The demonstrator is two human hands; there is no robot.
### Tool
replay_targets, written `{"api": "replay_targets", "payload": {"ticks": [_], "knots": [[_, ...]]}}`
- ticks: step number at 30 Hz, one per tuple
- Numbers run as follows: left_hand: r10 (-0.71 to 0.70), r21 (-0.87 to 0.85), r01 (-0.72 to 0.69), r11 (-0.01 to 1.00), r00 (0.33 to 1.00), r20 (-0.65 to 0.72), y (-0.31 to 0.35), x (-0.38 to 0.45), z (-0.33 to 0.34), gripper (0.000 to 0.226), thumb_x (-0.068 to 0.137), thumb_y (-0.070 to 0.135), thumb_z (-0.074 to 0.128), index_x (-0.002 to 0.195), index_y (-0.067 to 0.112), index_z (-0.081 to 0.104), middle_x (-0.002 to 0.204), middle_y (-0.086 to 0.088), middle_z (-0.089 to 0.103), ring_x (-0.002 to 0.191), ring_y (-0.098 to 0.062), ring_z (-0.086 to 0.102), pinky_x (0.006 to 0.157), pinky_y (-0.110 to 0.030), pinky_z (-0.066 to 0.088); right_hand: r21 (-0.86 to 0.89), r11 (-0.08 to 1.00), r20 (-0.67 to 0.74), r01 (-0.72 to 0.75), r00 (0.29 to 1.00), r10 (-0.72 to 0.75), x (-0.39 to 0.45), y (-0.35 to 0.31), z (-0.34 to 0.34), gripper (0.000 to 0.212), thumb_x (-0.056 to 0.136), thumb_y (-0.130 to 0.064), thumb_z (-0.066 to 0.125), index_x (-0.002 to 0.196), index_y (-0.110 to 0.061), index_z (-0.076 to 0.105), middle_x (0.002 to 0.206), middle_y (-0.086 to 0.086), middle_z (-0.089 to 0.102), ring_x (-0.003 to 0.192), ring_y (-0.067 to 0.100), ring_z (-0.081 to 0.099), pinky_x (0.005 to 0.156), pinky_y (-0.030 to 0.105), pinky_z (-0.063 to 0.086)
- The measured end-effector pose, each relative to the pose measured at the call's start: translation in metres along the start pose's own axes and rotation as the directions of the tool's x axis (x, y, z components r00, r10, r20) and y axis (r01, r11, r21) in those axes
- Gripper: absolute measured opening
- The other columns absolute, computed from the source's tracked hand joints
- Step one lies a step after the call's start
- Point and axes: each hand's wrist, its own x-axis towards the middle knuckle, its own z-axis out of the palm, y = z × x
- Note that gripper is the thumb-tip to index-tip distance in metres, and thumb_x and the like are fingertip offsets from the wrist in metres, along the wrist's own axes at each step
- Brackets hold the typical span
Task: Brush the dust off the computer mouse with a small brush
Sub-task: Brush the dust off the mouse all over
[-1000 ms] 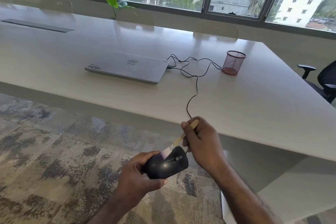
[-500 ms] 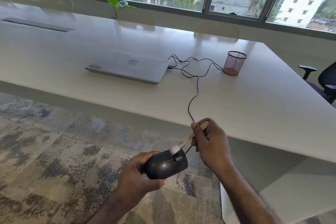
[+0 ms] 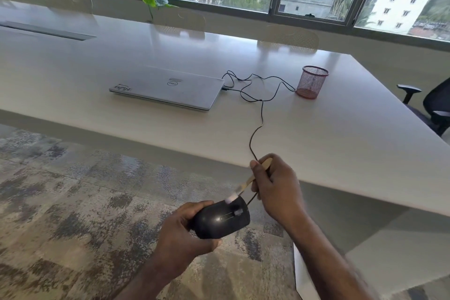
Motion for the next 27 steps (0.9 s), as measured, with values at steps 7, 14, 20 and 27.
{"api": "replay_targets", "payload": {"ticks": [7, 14, 20, 27], "knots": [[-0.07, -0.088, 0.069, 0.994, 0.997, -0.011, -0.003, 0.005, -0.001, 0.071, 0.037, 0.024, 0.097, 0.104, 0.043, 0.082, 0.11, 0.001, 0.081, 0.095, -0.015, 0.078, 0.077, -0.025, 0.063, 0.277, 0.961, -0.036, -0.001, 0.999, 0.011, -0.003, 0.012, -0.021, 0.023, 0.104, -0.022, 0.059, 0.083, -0.012, 0.059, 0.059, 0.01, 0.069, 0.044, 0.017, 0.058, 0.046, 0.028, 0.048], [-0.129, -0.167, 0.133, 0.977, 0.991, 0.035, -0.002, 0.007, -0.001, 0.071, 0.04, 0.015, 0.095, 0.106, 0.036, 0.083, 0.105, -0.003, 0.084, 0.094, -0.016, 0.08, 0.072, -0.021, 0.061, 0.164, 0.986, 0.012, 0.012, 1.0, -0.014, -0.014, 0.023, -0.029, 0.02, 0.102, -0.023, 0.061, 0.084, -0.014, 0.059, 0.064, 0.011, 0.07, 0.049, 0.015, 0.06, 0.05, 0.024, 0.05], [-0.148, -0.197, 0.156, 0.968, 0.988, 0.053, -0.002, 0.007, 0.0, 0.072, 0.038, 0.014, 0.095, 0.106, 0.034, 0.084, 0.103, -0.003, 0.084, 0.091, -0.013, 0.08, 0.071, -0.02, 0.061, 0.297, 0.953, -0.06, 0.052, 0.998, -0.036, -0.017, 0.019, -0.032, 0.021, 0.102, -0.017, 0.06, 0.081, -0.016, 0.059, 0.061, 0.011, 0.069, 0.047, 0.016, 0.06, 0.047, 0.021, 0.048], [-0.176, -0.233, 0.183, 0.955, 0.983, 0.05, -0.008, 0.008, -0.005, 0.075, 0.035, 0.012, 0.096, 0.107, 0.031, 0.084, 0.104, -0.007, 0.084, 0.092, -0.016, 0.079, 0.072, -0.029, 0.064, 0.152, 0.981, -0.114, 0.121, 0.988, -0.105, -0.021, 0.026, -0.031, 0.02, 0.1, -0.027, 0.062, 0.081, -0.032, 0.059, 0.067, 0.006, 0.071, 0.055, 0.023, 0.066, 0.055, 0.039, 0.055]]}}
